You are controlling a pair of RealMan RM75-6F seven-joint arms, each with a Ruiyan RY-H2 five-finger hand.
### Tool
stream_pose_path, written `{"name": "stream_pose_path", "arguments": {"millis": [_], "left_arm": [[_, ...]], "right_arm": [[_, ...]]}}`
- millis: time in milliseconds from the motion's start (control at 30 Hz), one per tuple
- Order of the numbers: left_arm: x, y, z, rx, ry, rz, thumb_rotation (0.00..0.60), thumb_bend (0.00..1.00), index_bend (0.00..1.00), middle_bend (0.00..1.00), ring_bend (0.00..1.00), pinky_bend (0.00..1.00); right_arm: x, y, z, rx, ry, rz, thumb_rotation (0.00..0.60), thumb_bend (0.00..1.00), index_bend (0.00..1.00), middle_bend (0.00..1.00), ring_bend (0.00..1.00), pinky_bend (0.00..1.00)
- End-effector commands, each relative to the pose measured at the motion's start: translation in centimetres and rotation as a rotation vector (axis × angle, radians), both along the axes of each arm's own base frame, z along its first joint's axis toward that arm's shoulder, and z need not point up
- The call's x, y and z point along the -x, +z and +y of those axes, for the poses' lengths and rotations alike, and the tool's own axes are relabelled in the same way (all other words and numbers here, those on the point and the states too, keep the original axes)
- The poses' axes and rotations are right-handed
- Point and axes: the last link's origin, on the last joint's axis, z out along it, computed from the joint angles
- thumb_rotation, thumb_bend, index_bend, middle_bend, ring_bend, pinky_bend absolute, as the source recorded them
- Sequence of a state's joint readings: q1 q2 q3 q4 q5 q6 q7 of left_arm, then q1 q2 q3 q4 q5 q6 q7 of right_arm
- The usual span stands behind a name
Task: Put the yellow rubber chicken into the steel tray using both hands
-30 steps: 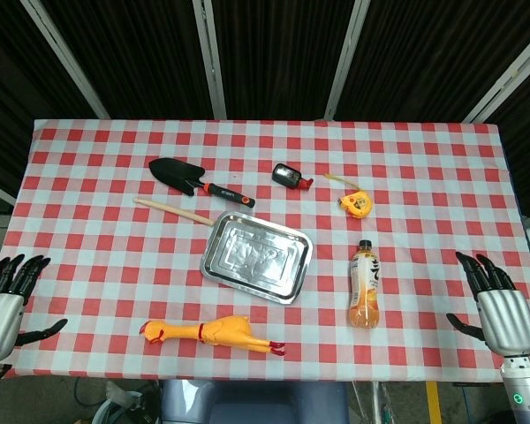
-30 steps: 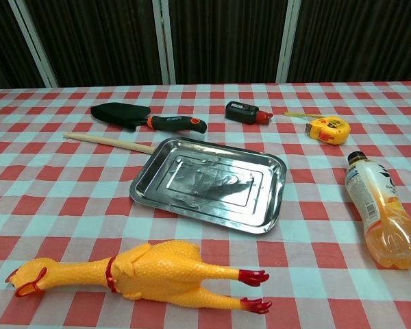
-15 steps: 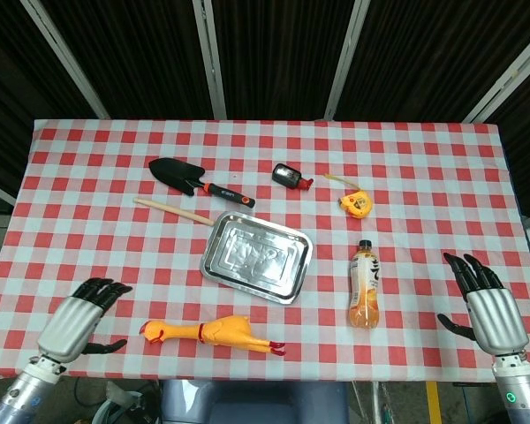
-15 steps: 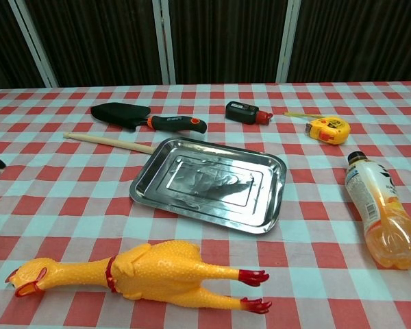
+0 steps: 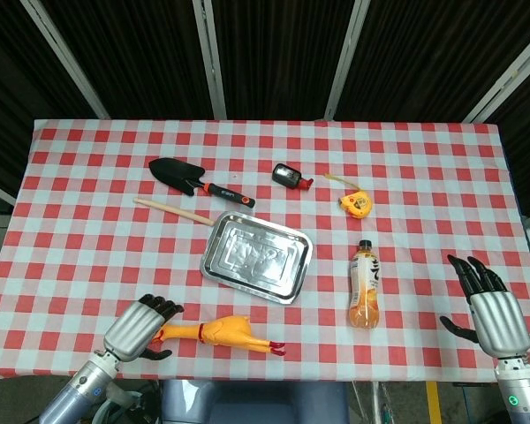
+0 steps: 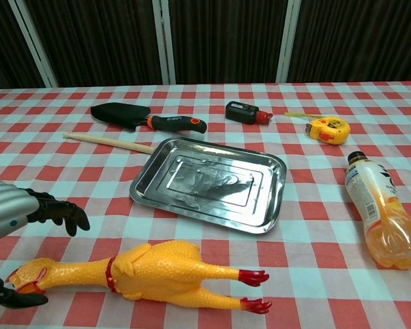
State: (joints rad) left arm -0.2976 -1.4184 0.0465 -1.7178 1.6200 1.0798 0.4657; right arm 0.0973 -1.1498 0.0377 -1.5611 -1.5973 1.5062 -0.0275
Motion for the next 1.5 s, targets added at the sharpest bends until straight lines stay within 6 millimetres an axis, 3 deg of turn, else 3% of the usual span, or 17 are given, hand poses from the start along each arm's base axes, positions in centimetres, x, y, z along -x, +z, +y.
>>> {"name": "stream_pose_path", "arguments": {"millis": [33, 367, 667, 900, 1200, 1500], "left_arm": [[-0.4, -1.3, 0.7, 0.023, 0.012, 0.017, 0.6, 0.04, 0.26, 0.33, 0.29, 0.33], [-1.6, -2.9, 1.1, 0.068, -0.01, -0.008, 0.6, 0.24, 0.29, 0.36, 0.32, 0.38], [-1.5, -4.0, 1.2, 0.099, 0.001, 0.004, 0.6, 0.27, 0.29, 0.37, 0.32, 0.39], [-1.5, -4.5, 1.2, 0.103, 0.001, -0.015, 0.6, 0.35, 0.37, 0.45, 0.39, 0.44], [-1.8, -4.2, 1.6, 0.086, -0.029, -0.077, 0.6, 0.49, 0.51, 0.57, 0.5, 0.54], [-2.3, -1.9, 4.0, 0.016, -0.082, -0.139, 0.6, 0.64, 0.59, 0.65, 0.58, 0.65]], "right_arm": [[0.1, 0.0, 0.1, 0.001, -0.008, -0.001, 0.6, 0.18, 0.0, 0.16, 0.11, 0.21], [0.7, 0.2, 0.4, 0.007, -0.032, -0.006, 0.6, 0.18, 0.0, 0.16, 0.11, 0.21], [1.4, 0.5, 0.8, 0.014, -0.059, -0.013, 0.6, 0.18, 0.0, 0.16, 0.11, 0.21], [1.8, 0.6, 1.0, 0.022, -0.07, -0.016, 0.6, 0.17, 0.0, 0.16, 0.11, 0.21], [1.0, 0.5, 0.9, 0.01, -0.043, -0.041, 0.6, 0.18, 0.0, 0.16, 0.11, 0.21], [-0.9, 0.6, 0.4, -0.062, 0.032, -0.158, 0.6, 0.18, 0.0, 0.16, 0.11, 0.21]]}}
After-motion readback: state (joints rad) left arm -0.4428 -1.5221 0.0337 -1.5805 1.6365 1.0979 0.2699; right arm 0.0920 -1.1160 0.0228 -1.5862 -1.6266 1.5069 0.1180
